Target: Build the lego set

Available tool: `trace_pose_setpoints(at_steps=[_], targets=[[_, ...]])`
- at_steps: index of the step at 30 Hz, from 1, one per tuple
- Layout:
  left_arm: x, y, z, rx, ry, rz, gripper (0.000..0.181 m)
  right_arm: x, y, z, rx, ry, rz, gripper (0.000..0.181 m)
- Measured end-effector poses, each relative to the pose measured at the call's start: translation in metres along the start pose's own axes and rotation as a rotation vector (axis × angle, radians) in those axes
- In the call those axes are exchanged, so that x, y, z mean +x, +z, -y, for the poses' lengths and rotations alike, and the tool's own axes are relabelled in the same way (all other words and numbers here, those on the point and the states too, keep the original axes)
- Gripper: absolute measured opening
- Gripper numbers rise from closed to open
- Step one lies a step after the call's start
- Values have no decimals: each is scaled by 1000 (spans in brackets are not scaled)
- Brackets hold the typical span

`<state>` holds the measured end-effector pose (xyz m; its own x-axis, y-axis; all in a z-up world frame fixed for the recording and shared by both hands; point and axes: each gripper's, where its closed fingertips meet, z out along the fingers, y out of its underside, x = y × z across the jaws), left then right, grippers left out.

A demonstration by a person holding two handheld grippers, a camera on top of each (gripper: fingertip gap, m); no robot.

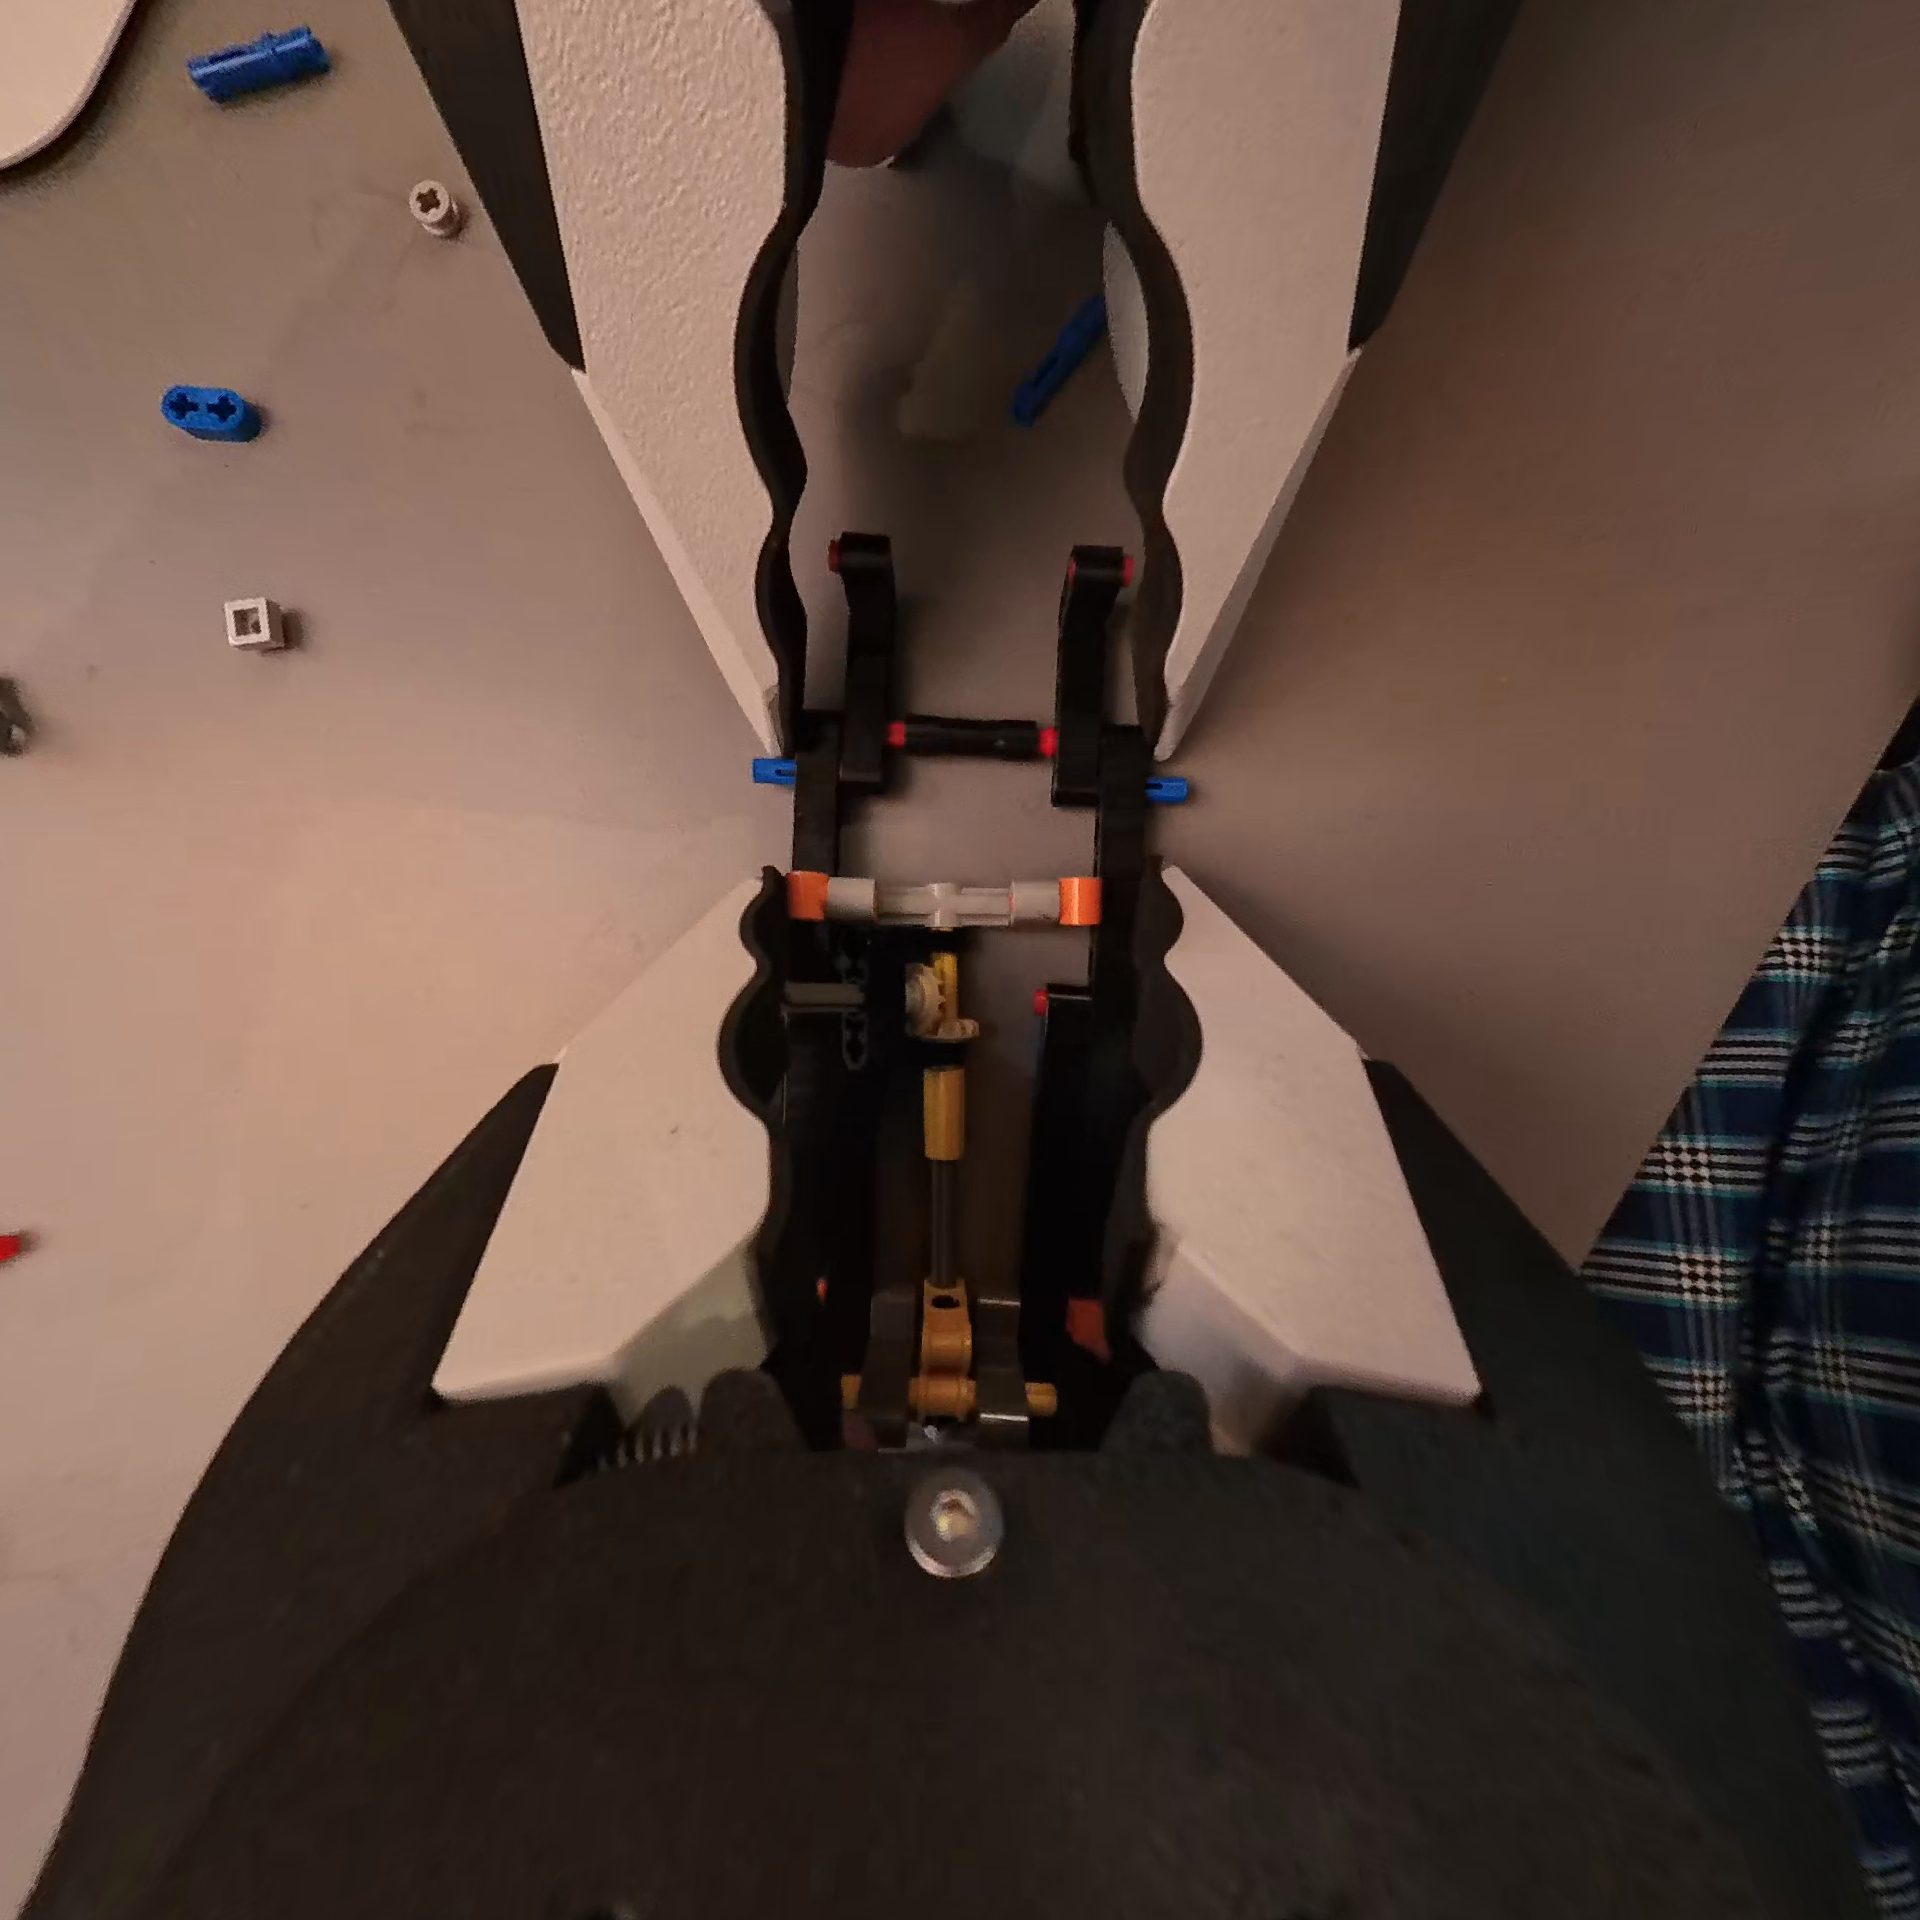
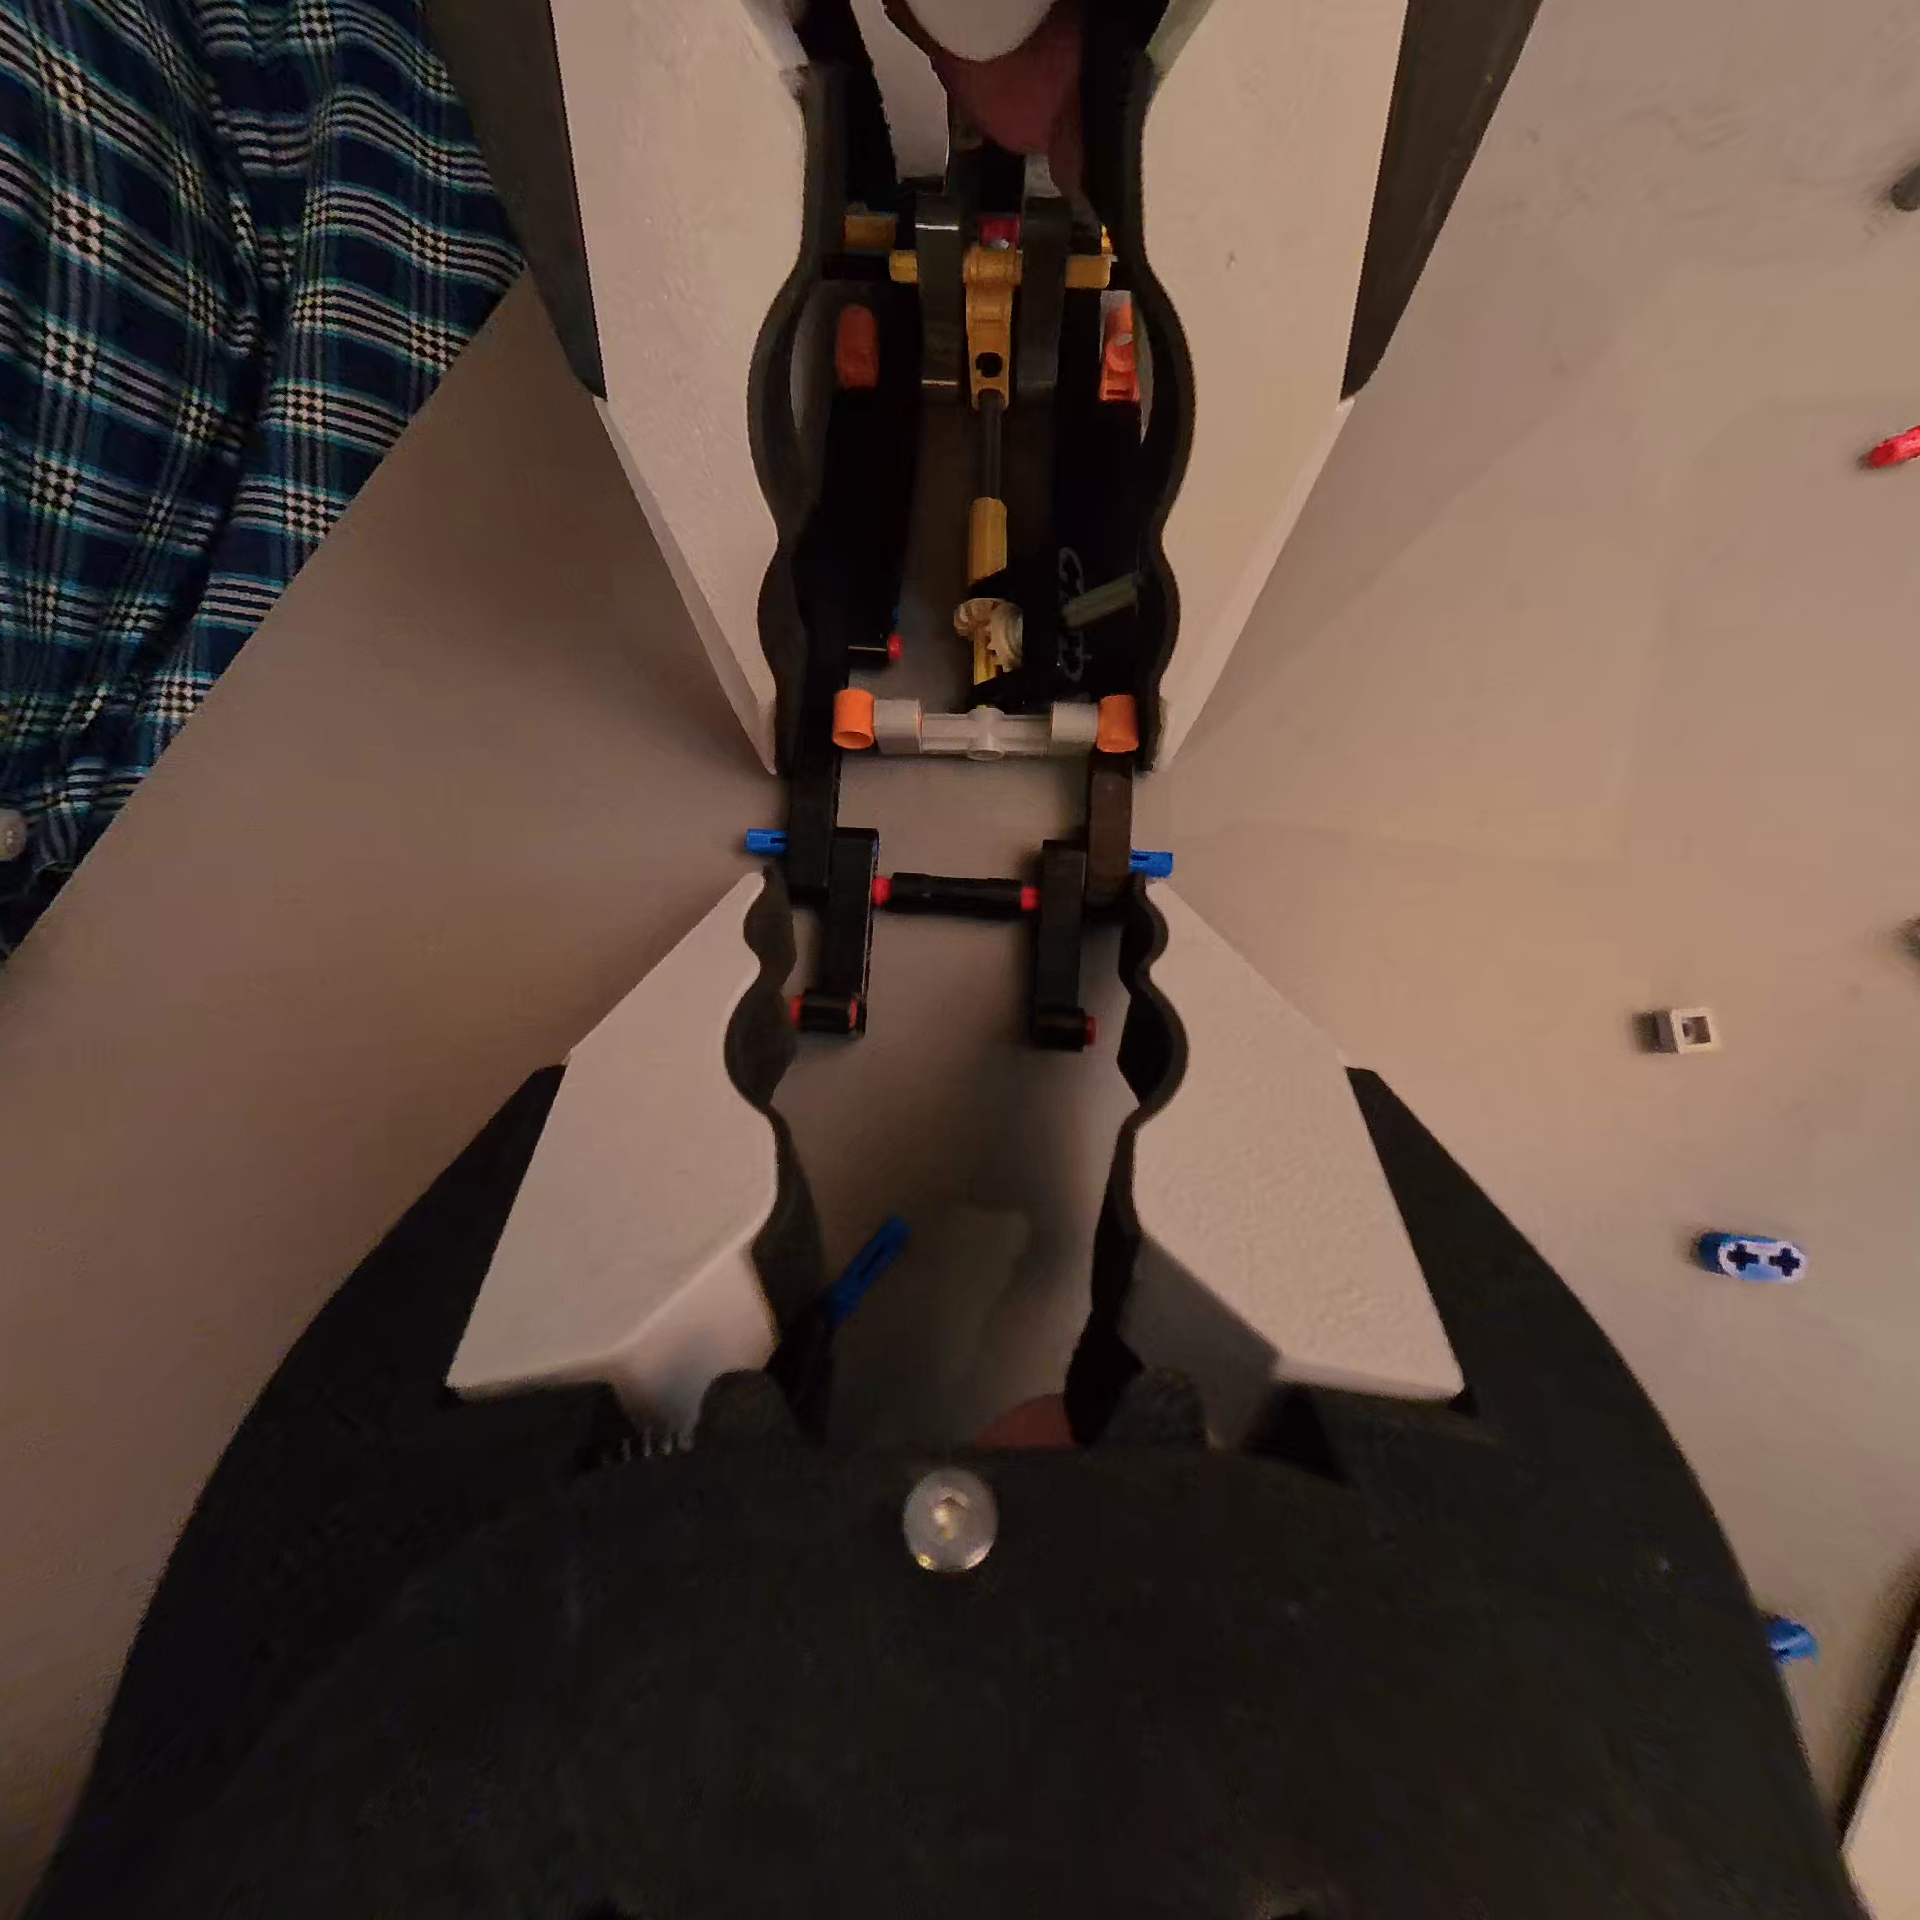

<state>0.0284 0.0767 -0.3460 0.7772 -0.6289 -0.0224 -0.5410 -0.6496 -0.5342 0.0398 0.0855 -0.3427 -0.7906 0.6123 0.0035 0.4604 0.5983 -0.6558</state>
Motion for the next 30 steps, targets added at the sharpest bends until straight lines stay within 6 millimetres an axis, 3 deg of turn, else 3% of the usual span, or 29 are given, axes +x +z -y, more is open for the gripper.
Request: trace_pose_setpoints(at_steps=[16,22,30], targets=[[-1,-2,-1,-7,4,10,66,1,-2,1,8,7,-18,63],[-5,-24,-17,-14,-10,22,77,2,-8,2,8,14,-23,74],[-5,-49,-38,-8,-26,29,81,-3,-13,5,0,25,-43,73]])
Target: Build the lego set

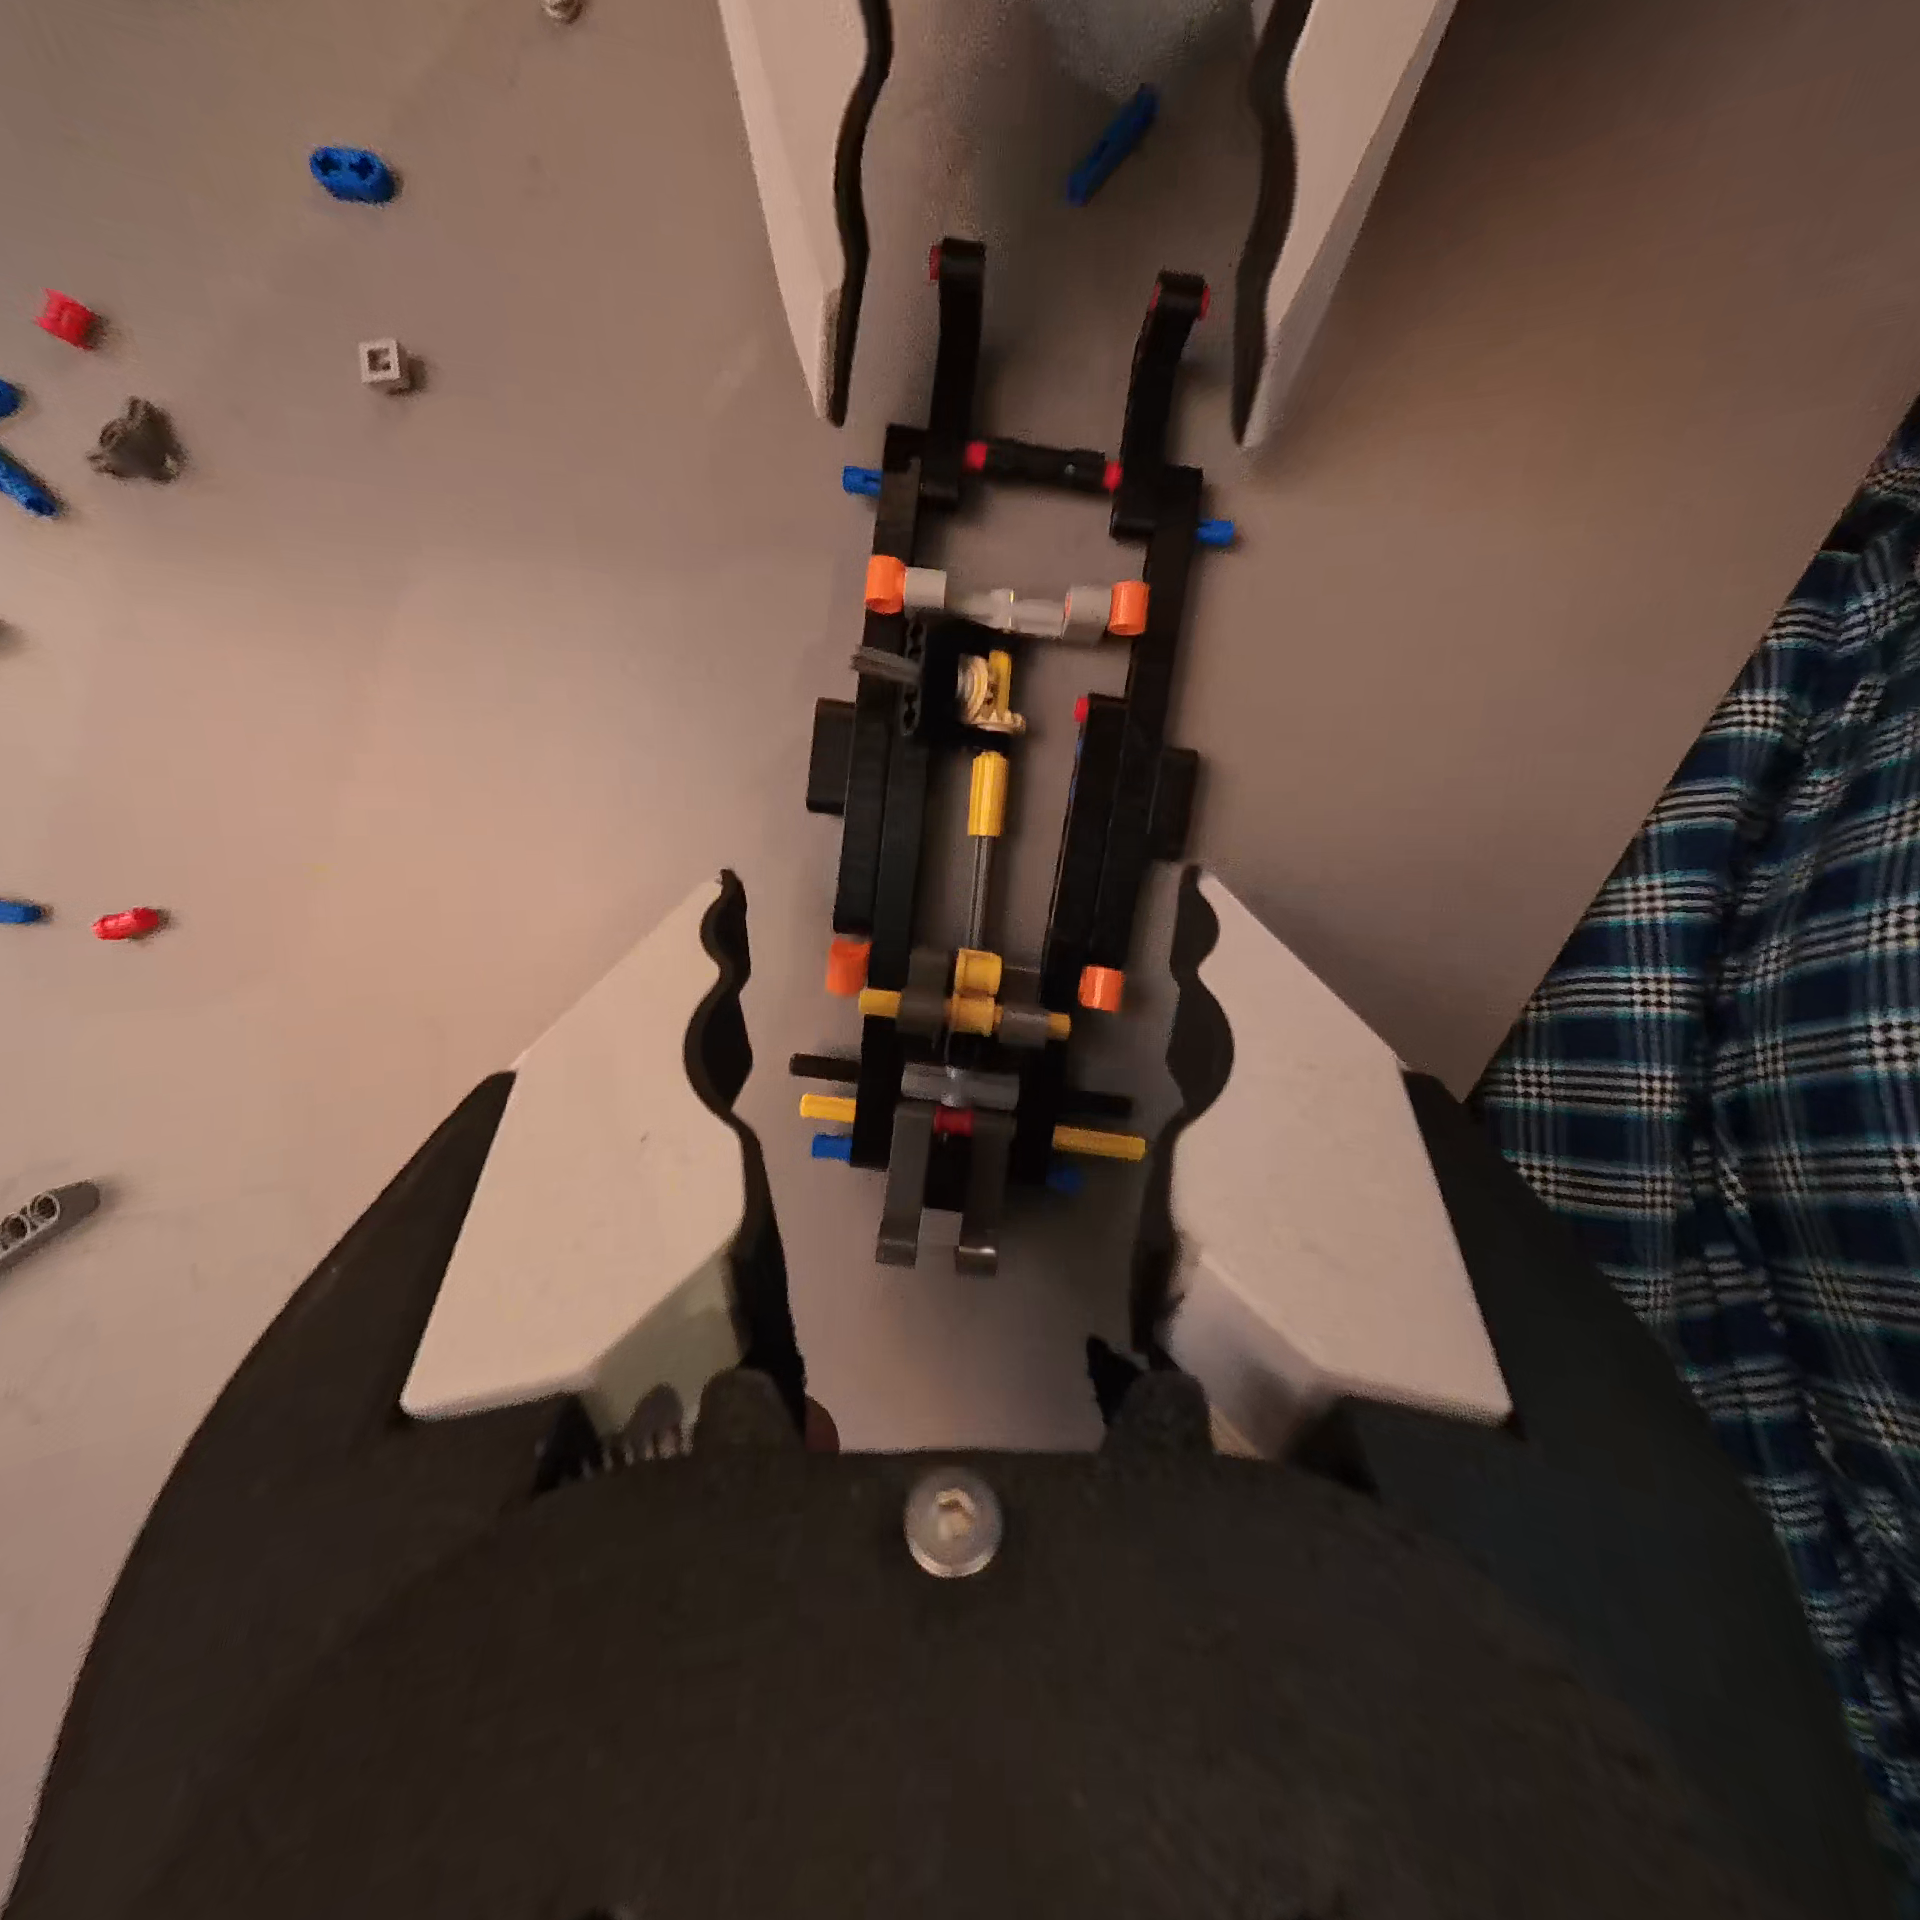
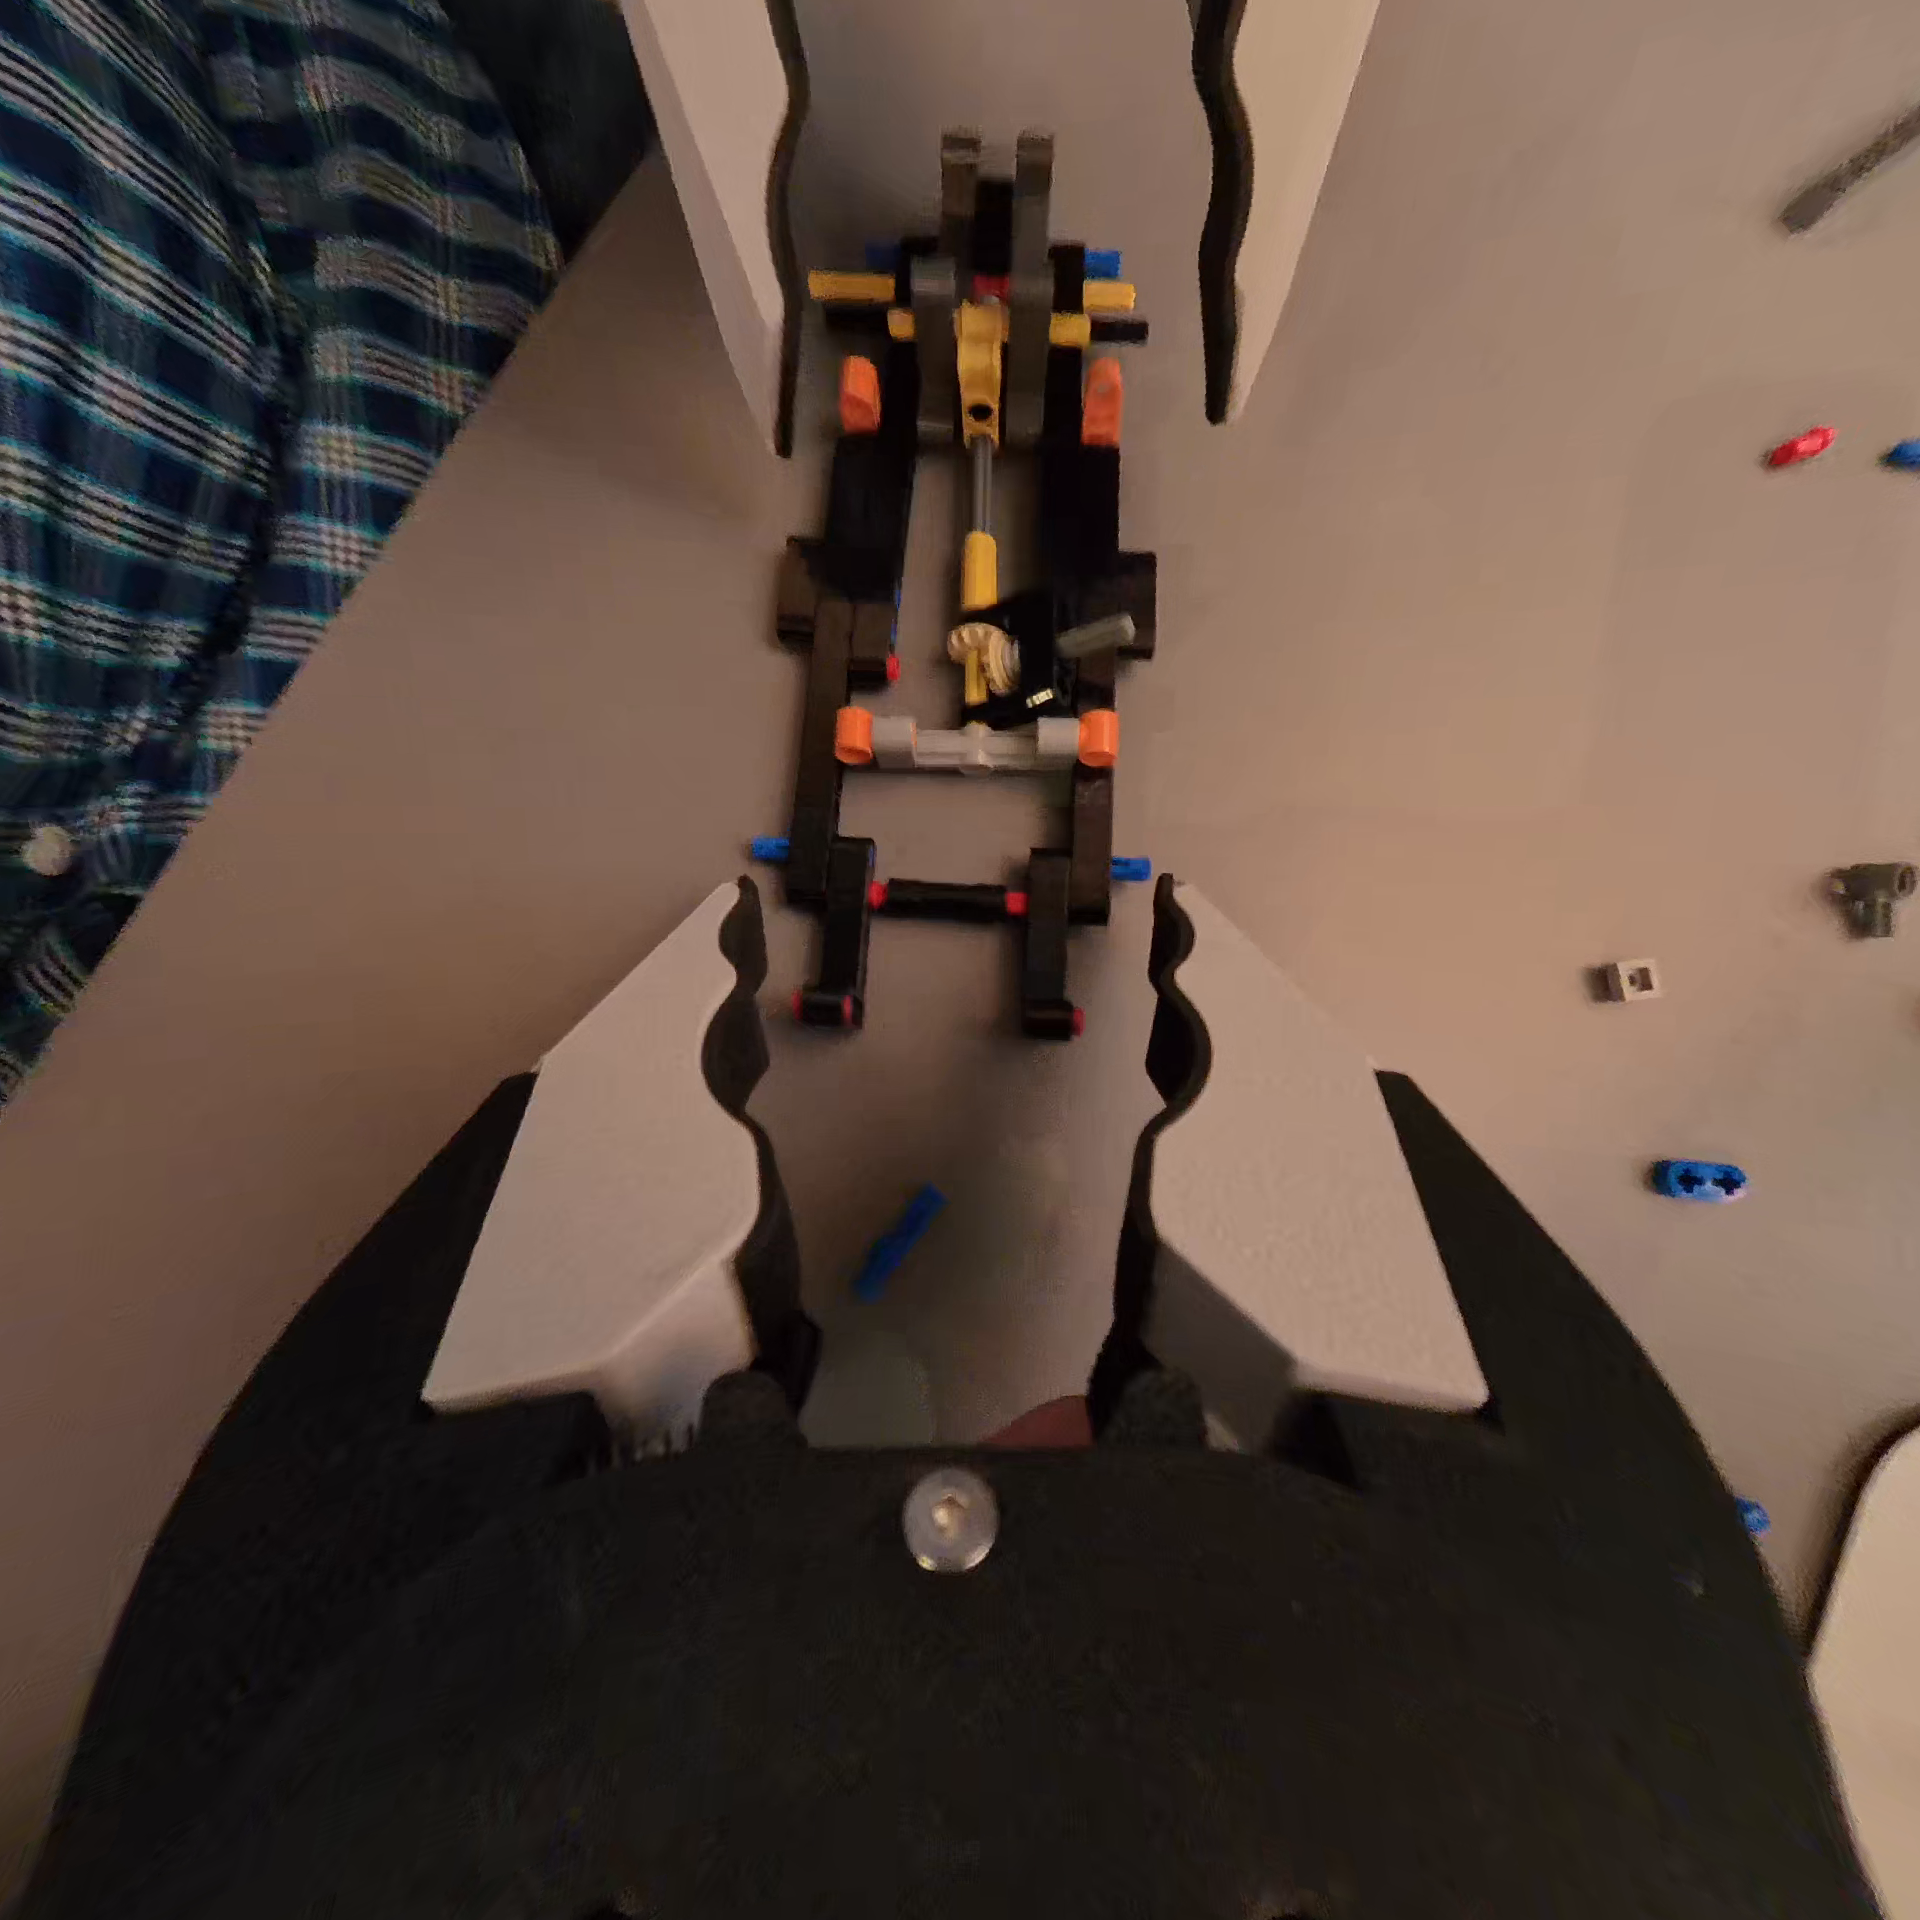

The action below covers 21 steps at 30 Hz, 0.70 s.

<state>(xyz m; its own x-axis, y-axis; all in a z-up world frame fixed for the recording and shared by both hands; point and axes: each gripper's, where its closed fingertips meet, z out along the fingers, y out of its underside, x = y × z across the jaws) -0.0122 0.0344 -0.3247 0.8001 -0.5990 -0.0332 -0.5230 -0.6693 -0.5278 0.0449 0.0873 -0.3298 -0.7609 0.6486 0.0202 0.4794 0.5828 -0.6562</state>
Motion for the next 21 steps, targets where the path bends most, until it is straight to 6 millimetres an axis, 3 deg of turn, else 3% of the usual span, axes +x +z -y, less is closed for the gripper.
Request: trace_pose_setpoints(at_steps=[5,12,18,21], targets=[[11,8,8,17,26,-21,85,-5,8,17,14,27,-13,80],[8,30,18,-2,43,20,81,-1,24,8,-71,35,-32,64],[5,16,27,47,105,90,84,1,17,11,-14,191,83,63],[3,6,34,60,277,231,65,2,12,16,27,309,191,63]])
